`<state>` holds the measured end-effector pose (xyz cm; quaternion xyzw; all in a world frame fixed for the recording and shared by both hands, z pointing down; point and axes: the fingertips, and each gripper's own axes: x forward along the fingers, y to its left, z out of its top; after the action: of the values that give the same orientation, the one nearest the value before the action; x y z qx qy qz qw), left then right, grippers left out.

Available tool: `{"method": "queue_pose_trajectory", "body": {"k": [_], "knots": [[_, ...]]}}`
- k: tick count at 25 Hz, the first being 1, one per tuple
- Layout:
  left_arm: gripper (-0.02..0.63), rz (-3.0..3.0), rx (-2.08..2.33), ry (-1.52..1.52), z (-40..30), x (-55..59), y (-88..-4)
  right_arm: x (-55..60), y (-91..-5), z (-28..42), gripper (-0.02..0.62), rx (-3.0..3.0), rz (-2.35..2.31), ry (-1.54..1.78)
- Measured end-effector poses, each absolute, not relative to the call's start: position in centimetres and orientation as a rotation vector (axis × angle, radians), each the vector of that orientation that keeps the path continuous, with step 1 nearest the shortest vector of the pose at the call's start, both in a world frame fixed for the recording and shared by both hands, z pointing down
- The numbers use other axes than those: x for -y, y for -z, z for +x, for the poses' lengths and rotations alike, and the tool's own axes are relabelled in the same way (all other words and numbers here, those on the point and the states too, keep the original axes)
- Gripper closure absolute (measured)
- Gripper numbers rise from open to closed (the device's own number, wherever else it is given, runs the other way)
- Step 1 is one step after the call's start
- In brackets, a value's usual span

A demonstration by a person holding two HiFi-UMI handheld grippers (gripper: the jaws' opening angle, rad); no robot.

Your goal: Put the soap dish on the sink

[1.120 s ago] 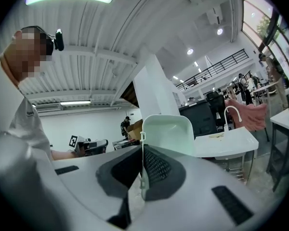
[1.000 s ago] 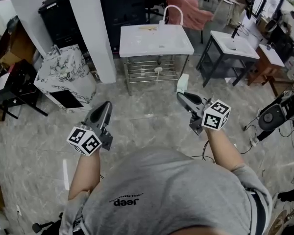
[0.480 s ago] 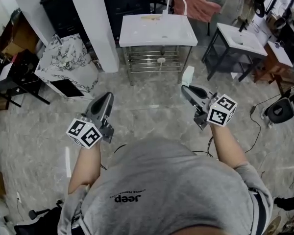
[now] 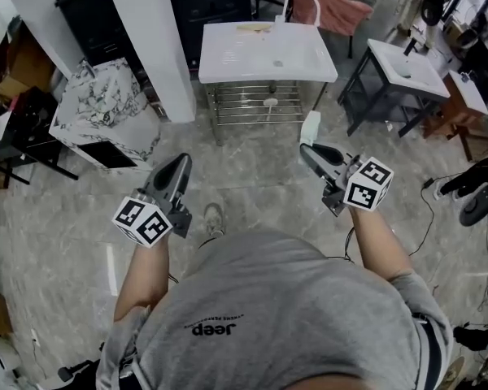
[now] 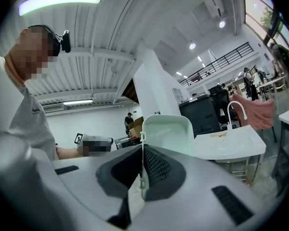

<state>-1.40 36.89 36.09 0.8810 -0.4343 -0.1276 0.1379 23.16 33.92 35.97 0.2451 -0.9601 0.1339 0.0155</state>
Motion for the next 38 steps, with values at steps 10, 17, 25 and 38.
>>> {"method": "queue_pose_trajectory", "body": {"k": [10,17,25,38], "knots": [[0.592,2.656,1.095,0.346,-10.7,-18.5,-36.5,-17.4,-35.2,13.4,0.531,2.963,0.914,-0.372],[0.592,2.693,1.047,0.326,-16.2,-7.6,-35.0,-7.5,-34.3,8.2,0.531,2.945,0.949,-0.383],[0.592,2.657,1.026,0.307,-17.4,0.0,-35.9,0.5,-35.6,7.3,0.531,2.911,0.959,-0.45],[0.592,2.538,1.293,0.325,-14.7,13.4,-36.9,18.7,-37.4,10.4,0.531,2.972,0.688,-0.443]]}}
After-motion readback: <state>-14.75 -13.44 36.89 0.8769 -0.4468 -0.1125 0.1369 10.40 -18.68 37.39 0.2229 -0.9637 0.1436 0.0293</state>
